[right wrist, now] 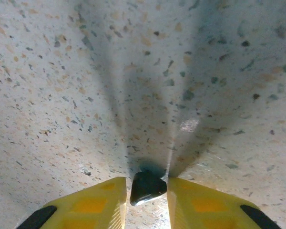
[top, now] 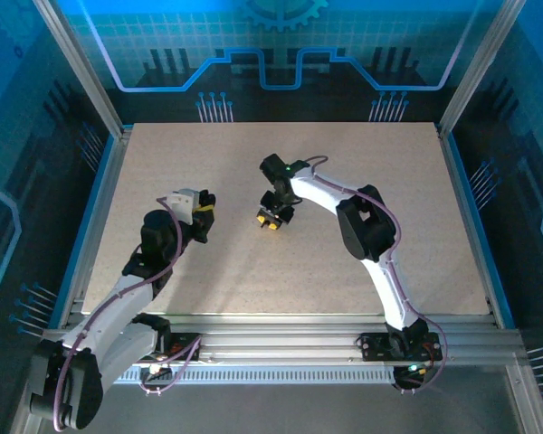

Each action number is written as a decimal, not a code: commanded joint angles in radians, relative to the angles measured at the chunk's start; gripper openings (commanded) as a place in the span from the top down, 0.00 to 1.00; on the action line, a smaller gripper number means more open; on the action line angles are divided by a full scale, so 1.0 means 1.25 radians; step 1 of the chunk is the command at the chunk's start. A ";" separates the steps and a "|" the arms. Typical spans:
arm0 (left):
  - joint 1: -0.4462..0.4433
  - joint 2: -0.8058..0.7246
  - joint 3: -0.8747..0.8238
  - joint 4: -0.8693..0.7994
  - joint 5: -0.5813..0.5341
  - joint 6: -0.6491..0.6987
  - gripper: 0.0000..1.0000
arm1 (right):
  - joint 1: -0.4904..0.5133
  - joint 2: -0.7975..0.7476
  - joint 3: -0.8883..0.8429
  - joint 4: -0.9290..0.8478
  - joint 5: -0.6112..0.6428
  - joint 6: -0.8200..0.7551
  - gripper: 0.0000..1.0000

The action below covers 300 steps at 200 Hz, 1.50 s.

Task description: Insert the wireless bluetooth earbuds into the charging case

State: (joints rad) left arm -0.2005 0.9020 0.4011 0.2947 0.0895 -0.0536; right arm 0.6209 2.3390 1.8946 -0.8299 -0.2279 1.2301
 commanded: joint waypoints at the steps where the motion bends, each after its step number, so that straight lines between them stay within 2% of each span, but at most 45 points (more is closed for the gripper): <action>1: 0.012 -0.006 0.015 0.000 -0.007 0.008 0.85 | -0.001 0.041 0.037 -0.012 0.006 -0.023 0.73; 29: 0.014 -0.006 0.017 0.000 -0.007 0.009 0.85 | -0.003 0.067 0.082 -0.058 0.012 -0.047 0.73; 154: 0.016 0.002 0.025 -0.033 0.008 -0.001 0.86 | -0.008 0.063 0.097 -0.121 0.057 -0.140 0.78; 214: 0.016 -0.011 0.033 -0.055 0.001 0.009 0.85 | -0.011 0.098 0.171 -0.175 0.058 -0.210 0.74; 248: 0.016 -0.001 0.038 -0.055 0.012 0.007 0.86 | -0.002 0.102 0.209 -0.192 0.073 -0.250 0.67; 300: 0.016 -0.015 0.035 -0.064 0.003 0.012 0.85 | 0.000 0.107 0.223 -0.197 0.082 -0.284 0.67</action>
State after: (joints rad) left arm -0.1913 0.9009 0.4091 0.2283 0.0902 -0.0509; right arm 0.6159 2.4435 2.1487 -1.0443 -0.1364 0.9104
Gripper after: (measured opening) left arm 0.182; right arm 0.334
